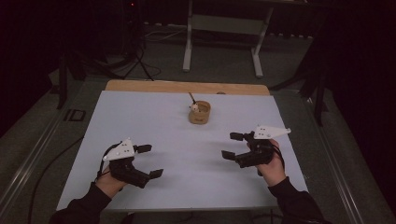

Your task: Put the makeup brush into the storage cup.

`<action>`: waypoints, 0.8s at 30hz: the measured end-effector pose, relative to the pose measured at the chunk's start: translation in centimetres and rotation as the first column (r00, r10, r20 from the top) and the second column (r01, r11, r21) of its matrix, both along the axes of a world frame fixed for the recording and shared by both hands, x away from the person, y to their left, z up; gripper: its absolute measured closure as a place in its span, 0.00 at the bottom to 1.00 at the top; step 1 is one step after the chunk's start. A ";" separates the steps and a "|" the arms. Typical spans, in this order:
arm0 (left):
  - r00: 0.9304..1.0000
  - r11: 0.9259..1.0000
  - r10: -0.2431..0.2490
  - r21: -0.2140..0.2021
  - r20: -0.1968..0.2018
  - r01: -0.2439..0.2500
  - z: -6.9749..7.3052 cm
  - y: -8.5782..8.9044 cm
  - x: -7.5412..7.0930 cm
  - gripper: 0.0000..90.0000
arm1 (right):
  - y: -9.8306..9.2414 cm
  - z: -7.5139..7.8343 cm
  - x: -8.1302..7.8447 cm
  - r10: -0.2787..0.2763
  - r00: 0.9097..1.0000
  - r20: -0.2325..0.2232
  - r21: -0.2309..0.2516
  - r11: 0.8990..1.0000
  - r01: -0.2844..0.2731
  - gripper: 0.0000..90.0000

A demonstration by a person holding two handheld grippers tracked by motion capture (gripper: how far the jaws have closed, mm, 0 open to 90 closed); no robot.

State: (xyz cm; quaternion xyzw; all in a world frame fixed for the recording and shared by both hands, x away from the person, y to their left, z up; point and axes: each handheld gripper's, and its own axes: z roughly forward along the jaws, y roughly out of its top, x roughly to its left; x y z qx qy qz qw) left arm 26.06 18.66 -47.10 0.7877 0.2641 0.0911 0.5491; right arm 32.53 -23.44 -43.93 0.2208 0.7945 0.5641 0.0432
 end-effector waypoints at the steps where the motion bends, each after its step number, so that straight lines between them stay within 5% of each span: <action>1: 1.000 1.000 0.004 -0.008 0.000 -0.004 -0.1 0.2 -0.1 0.02 | -0.3 -0.1 -0.1 -0.006 1.000 -0.002 0.005 1.000 0.006 0.17; 24: 0.997 0.998 0.069 0.010 -0.018 -0.069 -2.7 4.3 -1.7 0.03 | -4.3 -3.6 -1.9 -0.062 0.998 -0.015 -0.036 0.997 0.061 0.16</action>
